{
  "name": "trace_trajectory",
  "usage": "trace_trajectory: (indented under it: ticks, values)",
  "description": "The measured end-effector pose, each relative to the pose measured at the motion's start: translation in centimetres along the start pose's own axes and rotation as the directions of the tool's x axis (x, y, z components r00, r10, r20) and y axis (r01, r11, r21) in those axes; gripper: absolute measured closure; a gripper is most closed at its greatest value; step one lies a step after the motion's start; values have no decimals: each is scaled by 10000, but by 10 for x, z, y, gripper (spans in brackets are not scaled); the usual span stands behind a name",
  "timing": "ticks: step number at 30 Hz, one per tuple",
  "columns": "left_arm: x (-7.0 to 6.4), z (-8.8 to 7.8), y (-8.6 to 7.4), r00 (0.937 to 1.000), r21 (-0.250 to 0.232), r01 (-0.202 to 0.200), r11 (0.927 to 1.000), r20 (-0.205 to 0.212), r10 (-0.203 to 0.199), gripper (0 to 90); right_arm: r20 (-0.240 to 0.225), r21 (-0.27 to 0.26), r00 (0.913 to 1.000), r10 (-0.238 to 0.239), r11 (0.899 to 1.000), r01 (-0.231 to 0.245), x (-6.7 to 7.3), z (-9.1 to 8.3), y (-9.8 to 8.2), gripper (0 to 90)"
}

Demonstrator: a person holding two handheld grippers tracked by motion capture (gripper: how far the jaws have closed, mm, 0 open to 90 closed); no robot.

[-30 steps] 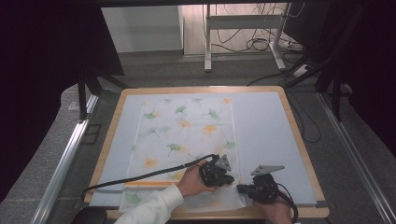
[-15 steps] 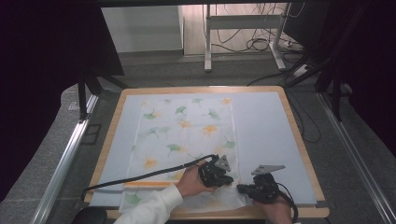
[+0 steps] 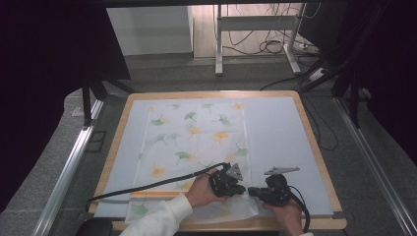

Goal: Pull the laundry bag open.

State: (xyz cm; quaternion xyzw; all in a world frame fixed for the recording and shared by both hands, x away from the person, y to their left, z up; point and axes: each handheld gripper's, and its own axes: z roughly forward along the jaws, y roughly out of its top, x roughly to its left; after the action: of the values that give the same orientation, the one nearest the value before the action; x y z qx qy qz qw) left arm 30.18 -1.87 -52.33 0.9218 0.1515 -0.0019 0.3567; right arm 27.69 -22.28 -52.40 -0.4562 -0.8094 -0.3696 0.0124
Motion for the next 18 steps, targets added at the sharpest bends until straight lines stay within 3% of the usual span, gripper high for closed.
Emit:
trace_trajectory:
  ticks: [5, 18]
  values:
    - [3, -6, -4, 10000, 259, -20, 9997, -33, 20, 900, -75, 4, 9999, 71, 10000, -71, -2, 0, -1, 896]
    - [6, -13, -12, 9998, 189, 188, 9996, 12, -188, 900, -59, -27, 10000, -74, 10000, 73, -2, 0, -1, 897]
